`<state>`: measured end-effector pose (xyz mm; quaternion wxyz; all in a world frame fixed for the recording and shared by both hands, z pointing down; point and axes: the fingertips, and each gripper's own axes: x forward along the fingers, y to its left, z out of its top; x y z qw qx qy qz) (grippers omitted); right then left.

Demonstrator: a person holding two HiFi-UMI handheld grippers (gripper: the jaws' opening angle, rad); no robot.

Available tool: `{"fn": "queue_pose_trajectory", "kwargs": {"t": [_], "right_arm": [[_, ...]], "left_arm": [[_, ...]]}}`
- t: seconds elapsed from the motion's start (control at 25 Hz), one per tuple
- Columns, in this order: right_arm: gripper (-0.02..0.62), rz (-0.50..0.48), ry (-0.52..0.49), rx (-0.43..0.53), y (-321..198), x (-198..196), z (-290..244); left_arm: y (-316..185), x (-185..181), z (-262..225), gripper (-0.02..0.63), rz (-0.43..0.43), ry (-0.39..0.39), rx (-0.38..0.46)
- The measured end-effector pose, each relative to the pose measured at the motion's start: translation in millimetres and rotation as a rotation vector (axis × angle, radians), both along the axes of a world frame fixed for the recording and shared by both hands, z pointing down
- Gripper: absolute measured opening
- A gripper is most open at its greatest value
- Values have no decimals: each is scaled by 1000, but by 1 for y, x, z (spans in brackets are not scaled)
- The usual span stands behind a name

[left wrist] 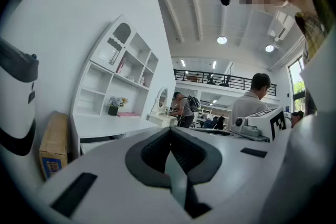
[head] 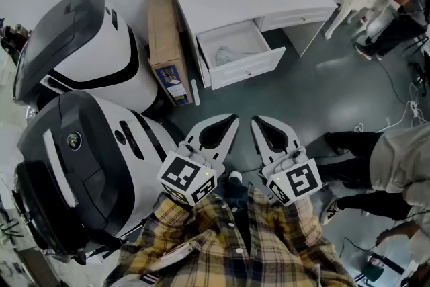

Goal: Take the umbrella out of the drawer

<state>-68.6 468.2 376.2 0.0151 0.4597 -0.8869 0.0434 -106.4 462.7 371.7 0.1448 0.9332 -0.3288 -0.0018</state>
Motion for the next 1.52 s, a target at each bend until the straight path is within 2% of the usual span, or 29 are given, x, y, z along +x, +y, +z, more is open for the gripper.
{"fn": "queue_pose_trajectory", "kwargs": {"t": [0.56,1.16,1.52], "right_arm": [[17,17,-31,32,14,31,-1],[17,-57,-55,36,20,36,2],[17,-94,-49,0,-17,20,18]], "left_arm": [[10,27,0,21,-16,-9,27],[17,33,3,21,-73,-15,37],[-23,20,12,21,-96,-4,29]]}}
